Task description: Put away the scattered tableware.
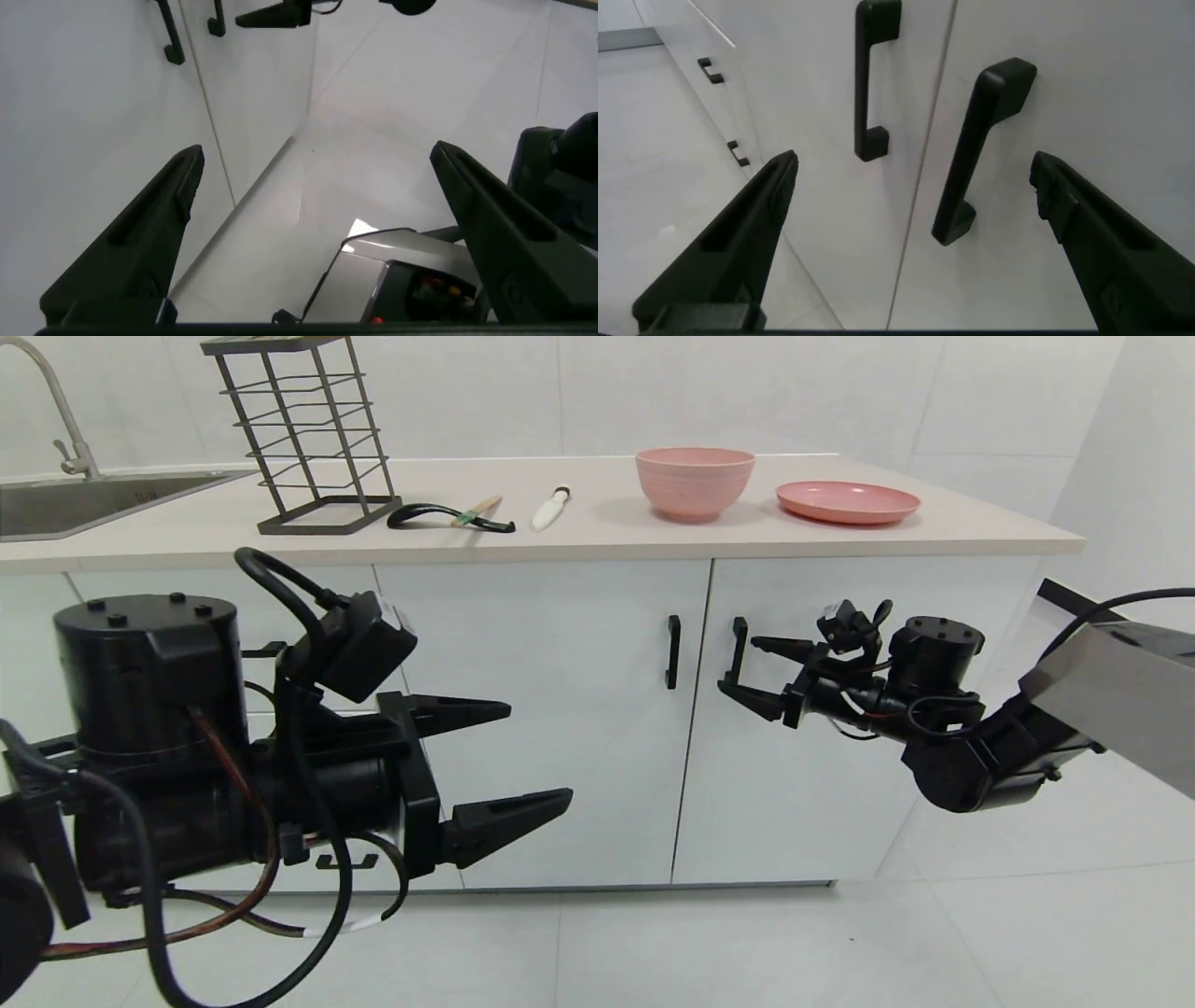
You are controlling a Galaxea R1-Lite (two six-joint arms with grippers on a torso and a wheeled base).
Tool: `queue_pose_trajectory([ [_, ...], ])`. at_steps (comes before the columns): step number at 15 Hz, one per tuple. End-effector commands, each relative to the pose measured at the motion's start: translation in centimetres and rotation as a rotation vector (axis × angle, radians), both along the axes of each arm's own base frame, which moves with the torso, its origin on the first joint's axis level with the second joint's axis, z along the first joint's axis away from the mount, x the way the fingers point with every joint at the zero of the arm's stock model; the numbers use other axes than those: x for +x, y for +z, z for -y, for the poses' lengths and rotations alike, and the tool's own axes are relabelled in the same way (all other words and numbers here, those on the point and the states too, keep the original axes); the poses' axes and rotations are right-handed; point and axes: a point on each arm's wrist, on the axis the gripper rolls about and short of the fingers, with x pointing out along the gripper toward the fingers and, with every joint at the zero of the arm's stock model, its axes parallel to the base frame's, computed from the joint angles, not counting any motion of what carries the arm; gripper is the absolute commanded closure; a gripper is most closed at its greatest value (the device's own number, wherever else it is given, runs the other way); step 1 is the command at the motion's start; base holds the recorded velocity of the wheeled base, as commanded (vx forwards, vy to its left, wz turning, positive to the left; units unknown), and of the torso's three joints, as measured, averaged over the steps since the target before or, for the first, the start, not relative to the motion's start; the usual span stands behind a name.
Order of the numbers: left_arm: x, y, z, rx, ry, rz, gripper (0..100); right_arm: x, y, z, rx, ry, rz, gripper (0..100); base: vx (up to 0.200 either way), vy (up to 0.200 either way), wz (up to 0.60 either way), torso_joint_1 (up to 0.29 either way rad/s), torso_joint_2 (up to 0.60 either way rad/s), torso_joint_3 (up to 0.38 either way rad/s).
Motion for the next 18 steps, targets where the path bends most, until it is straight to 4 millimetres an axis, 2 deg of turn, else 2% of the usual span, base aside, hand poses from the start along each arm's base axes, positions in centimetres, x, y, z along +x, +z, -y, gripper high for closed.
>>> queue_pose_trajectory([
  [1,1.5,-1.0,1.3,0.009,-0.015,-0.013,0,0.7,-1.5,0.0,-0.003,0.016,-0.019,0,0.000,0.000,0.00,0.000,0.00,0.000],
  [4,2.1,-1.4,2.2,-0.014,-0.050,0.004,0,0.9,-1.9,-0.1,0.007,0.094,0.006,0,0.000,0.000,0.00,0.000,0.00,0.000],
  [8,3.8,-1.3,3.5,-0.029,-0.108,0.001,0,2.7,-2.1,-0.5,0.015,0.168,0.059,0,0.000,0.000,0.00,0.000,0.00,0.000],
  [11,4.8,-1.9,4.4,-0.042,-0.226,-0.018,0,3.1,-2.4,-0.6,0.017,0.247,0.071,0,0.000,0.000,0.00,0.000,0.00,0.000],
  [15,5.8,-2.2,5.5,-0.038,-0.329,0.050,0,3.0,-2.2,0.7,0.022,0.309,0.096,0,0.000,0.000,0.00,0.000,0.00,0.000],
  [18,6.8,-2.4,8.1,-0.059,-0.446,0.161,0,1.6,-1.8,1.9,0.022,0.357,0.092,0,0.000,0.000,0.00,0.000,0.00,0.000],
])
